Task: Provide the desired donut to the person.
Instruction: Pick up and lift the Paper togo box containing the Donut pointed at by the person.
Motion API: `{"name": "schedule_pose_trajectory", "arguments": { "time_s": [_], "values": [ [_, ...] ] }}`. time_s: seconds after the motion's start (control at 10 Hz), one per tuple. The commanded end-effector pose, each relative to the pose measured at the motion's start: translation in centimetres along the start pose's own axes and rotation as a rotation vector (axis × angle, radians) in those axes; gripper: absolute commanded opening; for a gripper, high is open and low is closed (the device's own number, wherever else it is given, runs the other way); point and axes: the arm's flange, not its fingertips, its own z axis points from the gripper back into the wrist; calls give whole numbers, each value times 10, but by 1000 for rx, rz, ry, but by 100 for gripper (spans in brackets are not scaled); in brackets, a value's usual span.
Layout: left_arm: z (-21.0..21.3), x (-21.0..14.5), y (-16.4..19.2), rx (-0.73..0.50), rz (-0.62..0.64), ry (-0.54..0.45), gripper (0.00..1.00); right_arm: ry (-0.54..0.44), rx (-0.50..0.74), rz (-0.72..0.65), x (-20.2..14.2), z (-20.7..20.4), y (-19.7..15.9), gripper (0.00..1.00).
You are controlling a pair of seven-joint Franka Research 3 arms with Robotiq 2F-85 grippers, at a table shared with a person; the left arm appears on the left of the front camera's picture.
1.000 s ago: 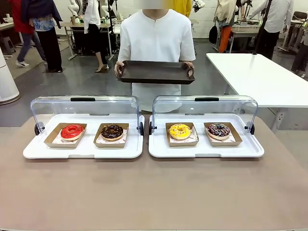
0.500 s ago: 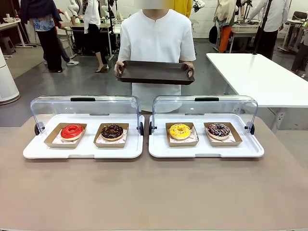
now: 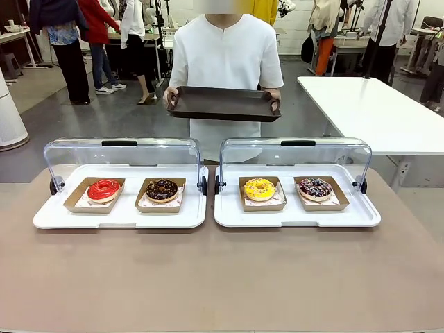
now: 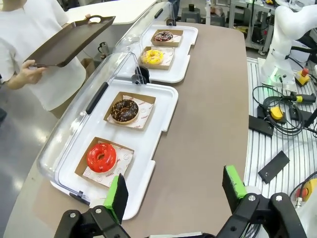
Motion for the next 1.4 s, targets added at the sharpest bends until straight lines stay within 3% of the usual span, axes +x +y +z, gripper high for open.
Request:
{"name": "schedule_pose_trajectory", "arguments": {
  "time_s": [0.0,1.3],
  "values": [
    [-1,-2,2,22,-30,11,100,-6,8,13,2,1,-1,100],
    [1,0,1,13,-1,10,100,13,5,19,3,-4,2,100]
  ]
}}
